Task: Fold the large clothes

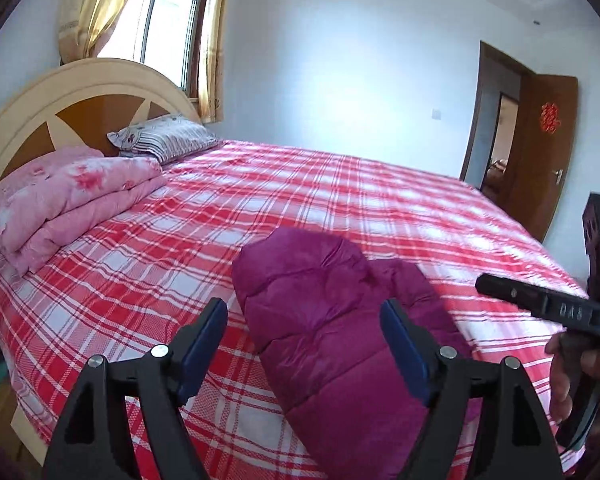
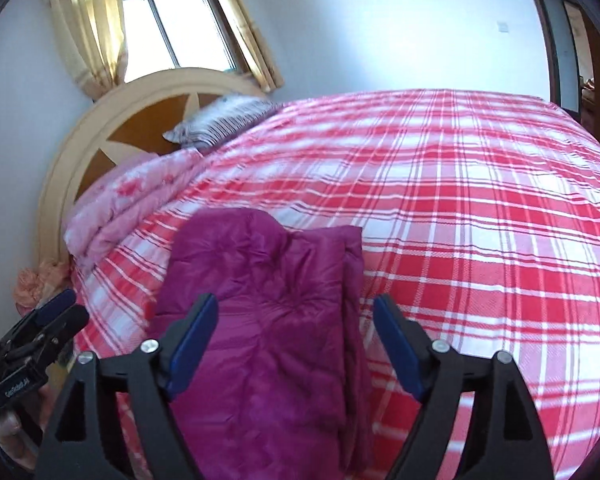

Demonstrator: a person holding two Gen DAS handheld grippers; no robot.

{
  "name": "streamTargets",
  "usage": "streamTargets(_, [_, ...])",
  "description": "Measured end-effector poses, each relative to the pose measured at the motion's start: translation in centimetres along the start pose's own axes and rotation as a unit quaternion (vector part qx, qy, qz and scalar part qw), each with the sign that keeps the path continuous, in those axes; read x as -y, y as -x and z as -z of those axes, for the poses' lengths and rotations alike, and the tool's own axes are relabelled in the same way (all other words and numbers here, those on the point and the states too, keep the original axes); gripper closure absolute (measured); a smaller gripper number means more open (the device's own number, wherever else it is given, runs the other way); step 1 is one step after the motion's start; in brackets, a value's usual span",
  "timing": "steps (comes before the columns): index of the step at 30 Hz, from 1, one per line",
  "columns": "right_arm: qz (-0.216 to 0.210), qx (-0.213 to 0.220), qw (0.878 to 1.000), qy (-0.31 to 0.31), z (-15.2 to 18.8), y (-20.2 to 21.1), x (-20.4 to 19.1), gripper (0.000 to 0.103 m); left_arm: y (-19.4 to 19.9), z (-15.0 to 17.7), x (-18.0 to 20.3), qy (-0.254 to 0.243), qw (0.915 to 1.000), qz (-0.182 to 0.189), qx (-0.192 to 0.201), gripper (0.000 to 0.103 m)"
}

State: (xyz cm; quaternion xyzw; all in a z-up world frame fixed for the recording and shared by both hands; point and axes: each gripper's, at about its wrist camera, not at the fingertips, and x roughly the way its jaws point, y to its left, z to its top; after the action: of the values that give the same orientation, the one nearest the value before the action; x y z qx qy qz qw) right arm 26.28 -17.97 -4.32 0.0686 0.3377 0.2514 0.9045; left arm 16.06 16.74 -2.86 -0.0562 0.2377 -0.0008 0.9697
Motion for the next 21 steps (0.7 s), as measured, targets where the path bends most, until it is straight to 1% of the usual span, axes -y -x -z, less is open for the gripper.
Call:
streamTargets(5, [0.019, 0.02, 0.999, 0.022, 0.6, 2.4, -2.2, 0.017, 1.4, -0.6, 0.2, -0.005, 0.9998, 0.001, 0.019, 0.024])
streamTargets(10, [0.032, 0.041, 0.998, 0.039, 0.7, 4.2, -3.5, 0.014, 1.9, -0.9, 0.1, -0.001, 0.9997, 0.005, 0.026, 0.024])
streamTargets(14, [0.035, 0.052, 0.997, 0.052, 0.8, 5.3, -4.2, 0.01, 2.1, -1.0, 0.1, 0.001, 0.9996, 0.01, 0.026, 0.024])
streamTargets(21, [0.032, 0.058, 0.996, 0.065, 1.0, 5.9, -5.1, 0.01, 2.6, -1.1, 0.3, 0.0, 0.9994, 0.014, 0.031, 0.024])
